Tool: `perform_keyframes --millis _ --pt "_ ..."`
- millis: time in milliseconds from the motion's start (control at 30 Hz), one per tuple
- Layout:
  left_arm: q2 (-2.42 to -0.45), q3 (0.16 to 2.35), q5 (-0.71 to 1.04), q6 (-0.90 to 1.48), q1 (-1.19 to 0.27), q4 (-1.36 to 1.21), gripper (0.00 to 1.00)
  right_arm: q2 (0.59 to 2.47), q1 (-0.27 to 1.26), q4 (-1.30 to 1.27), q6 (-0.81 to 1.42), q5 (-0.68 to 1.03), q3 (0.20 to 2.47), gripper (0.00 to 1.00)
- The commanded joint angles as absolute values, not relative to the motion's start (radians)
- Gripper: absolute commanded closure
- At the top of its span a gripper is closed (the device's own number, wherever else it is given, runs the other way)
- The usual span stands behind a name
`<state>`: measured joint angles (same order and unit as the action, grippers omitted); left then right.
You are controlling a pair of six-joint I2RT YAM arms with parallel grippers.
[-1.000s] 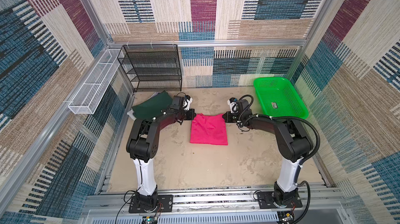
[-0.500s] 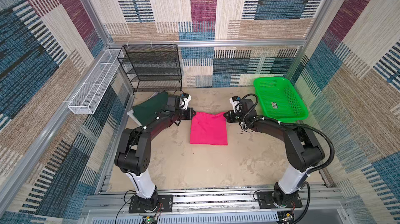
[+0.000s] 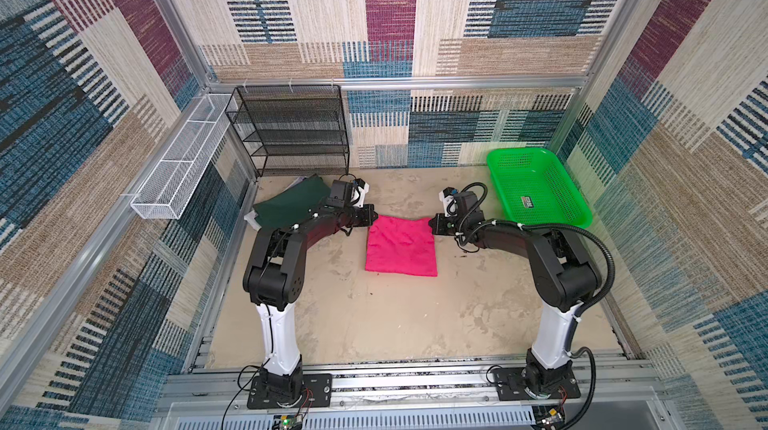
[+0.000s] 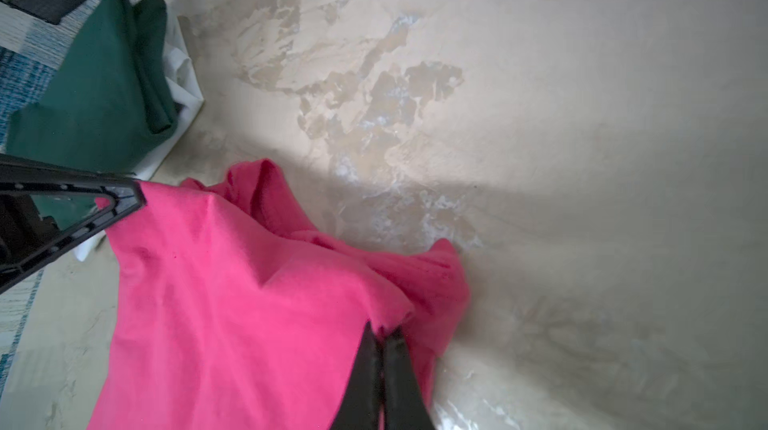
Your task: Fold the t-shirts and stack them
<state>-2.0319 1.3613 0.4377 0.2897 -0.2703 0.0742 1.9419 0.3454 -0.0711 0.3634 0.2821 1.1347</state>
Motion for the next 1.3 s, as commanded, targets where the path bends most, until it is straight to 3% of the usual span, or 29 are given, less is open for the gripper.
perform_keyframes --millis 0,200,433,667,1000,1267 --pt "-2.064 1.369 0.406 0.318 -0.268 0.047 1.00 1.978 0.344 -0.097 0.381 0.232 1.152 1.00" --pt "-2.072 1.336 0.376 0.308 -0.261 0.021 0.96 1.996 0.345 -0.090 0.381 0.182 1.148 1.00" --pt "-1.966 1.258 0.366 0.290 -0.259 -0.033 0.77 1.920 0.345 -0.081 0.358 0.147 1.128 0.60" --pt "-1.879 1.231 0.414 0.334 -0.261 -0.057 0.74 1.847 0.347 -0.088 0.377 0.234 1.133 0.64" --pt "-2.020 1.278 0.525 0.445 -0.265 -0.137 0.78 1.975 0.347 -0.167 0.452 0.389 1.193 0.67" --pt "-2.119 1.317 0.486 0.440 -0.256 -0.116 0.78 2.070 0.347 -0.152 0.450 0.348 1.227 0.69"
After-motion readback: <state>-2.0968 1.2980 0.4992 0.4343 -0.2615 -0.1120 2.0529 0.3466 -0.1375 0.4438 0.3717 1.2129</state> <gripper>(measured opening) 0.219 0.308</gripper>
